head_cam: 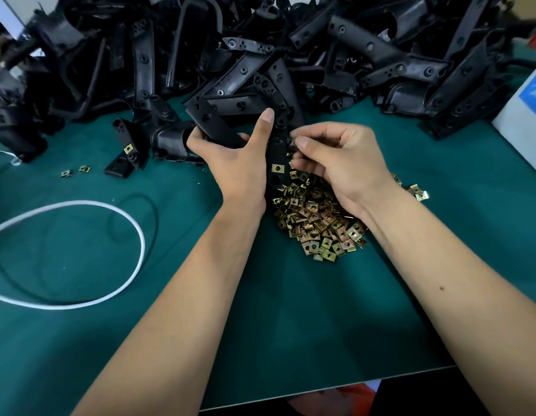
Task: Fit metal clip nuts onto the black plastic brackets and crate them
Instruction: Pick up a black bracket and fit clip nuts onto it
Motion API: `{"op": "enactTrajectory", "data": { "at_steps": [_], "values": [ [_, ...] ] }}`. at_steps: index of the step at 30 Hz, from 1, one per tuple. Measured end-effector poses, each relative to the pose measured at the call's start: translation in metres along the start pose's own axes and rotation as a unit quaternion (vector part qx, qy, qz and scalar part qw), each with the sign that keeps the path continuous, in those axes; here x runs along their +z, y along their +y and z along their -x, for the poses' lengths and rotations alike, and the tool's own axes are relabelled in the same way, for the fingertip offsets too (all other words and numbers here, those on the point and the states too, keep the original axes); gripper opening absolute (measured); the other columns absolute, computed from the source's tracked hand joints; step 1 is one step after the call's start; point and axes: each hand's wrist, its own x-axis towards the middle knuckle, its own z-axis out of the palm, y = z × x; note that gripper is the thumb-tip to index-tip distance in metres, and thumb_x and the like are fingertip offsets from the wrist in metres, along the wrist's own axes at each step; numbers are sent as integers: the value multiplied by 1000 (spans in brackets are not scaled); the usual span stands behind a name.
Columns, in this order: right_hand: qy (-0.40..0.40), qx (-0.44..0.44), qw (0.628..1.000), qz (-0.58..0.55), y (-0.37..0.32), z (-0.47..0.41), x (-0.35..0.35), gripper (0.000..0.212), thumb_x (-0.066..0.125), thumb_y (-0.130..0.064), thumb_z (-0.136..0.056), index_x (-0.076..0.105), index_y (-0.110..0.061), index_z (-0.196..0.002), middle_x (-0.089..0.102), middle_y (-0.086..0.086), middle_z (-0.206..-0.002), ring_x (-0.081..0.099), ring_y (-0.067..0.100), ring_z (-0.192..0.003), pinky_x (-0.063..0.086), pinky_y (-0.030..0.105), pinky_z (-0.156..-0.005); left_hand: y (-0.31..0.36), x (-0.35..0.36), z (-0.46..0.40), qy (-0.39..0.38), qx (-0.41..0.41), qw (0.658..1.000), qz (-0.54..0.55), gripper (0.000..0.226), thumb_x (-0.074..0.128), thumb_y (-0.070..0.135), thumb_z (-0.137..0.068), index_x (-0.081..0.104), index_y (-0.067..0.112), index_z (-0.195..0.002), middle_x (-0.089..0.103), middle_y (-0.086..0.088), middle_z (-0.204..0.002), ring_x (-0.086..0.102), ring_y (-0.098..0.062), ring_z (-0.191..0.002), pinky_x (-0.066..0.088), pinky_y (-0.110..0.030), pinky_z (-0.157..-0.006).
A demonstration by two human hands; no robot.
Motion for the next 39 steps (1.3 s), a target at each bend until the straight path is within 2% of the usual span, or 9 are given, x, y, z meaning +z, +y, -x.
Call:
{"op": "enactTrajectory", "data": {
  "at_steps": [4,8,11,17,22,28,31,35,39],
  "values": [
    [-10,14,1000,6,0,1,0,16,68,10,-91,77,-2,-97,73,12,-85,73,18,-73,60,26,-73,0,0,-1,-7,-2,1000,5,83,93,22,-74,33,18,-133,57,-27,-134,61,-21,-91,60,-49,-90],
    [10,18,1000,-10,-2,2,1,5,72,5,-90,72,0,-92,72,11,-76,69,16,-62,59,24,-62,0,0,-1,-2,1,1000,-4,84,93,24,-73,34,17,-133,60,-20,-131,63,-17,-92,61,-45,-90],
    [18,21,999,-26,-3,2,2,6,72,6,-90,71,0,-91,74,10,-76,71,17,-65,60,24,-63,-1,1,-2,1,5,1000,-9,83,93,23,-74,34,16,-132,61,-17,-130,64,-17,-94,61,-42,-90],
    [35,12,999,-21,1,3,7,9,74,7,-88,74,-2,-92,74,7,-74,72,18,-67,60,26,-66,-1,0,-1,-3,8,1000,-5,83,93,23,-75,33,17,-132,59,-24,-132,62,-18,-91,61,-46,-89],
    [17,19,1000,0,-2,6,8,11,75,6,-87,70,-4,-87,70,6,-70,68,17,-59,57,25,-59,-6,0,-2,-5,51,997,-51,81,92,26,-75,34,15,-130,60,-13,-123,59,-6,-82,55,-19,-77],
    [-38,51,998,0,-11,3,3,34,67,11,-91,50,-8,-113,61,3,-71,59,14,-58,47,20,-52,-3,-4,-6,-56,26,996,-63,80,92,29,-76,34,16,-130,58,-9,-97,60,-15,-81,60,-35,-81],
    [-59,63,996,16,-13,4,0,37,67,11,-91,48,-9,-115,60,1,-71,58,13,-58,44,19,-51,-2,-6,-5,-93,32,992,-83,78,91,26,-77,35,15,-129,56,-12,-100,59,-20,-84,60,-42,-83],
    [-55,71,996,13,-12,4,0,40,69,9,-90,47,-8,-117,58,0,-72,60,13,-57,44,19,-50,-2,-7,-3,-117,61,984,-119,77,90,26,-79,35,16,-131,57,-11,-109,60,-13,-89,59,-27,-82],
    [-50,77,996,1,-11,4,-1,41,70,9,-89,48,-7,-119,59,0,-69,63,14,-57,46,20,-50,-1,-6,0,-118,84,980,-133,78,89,25,-80,34,16,-134,58,-12,-118,60,-11,-93,58,-28,-89]
  ]
}}
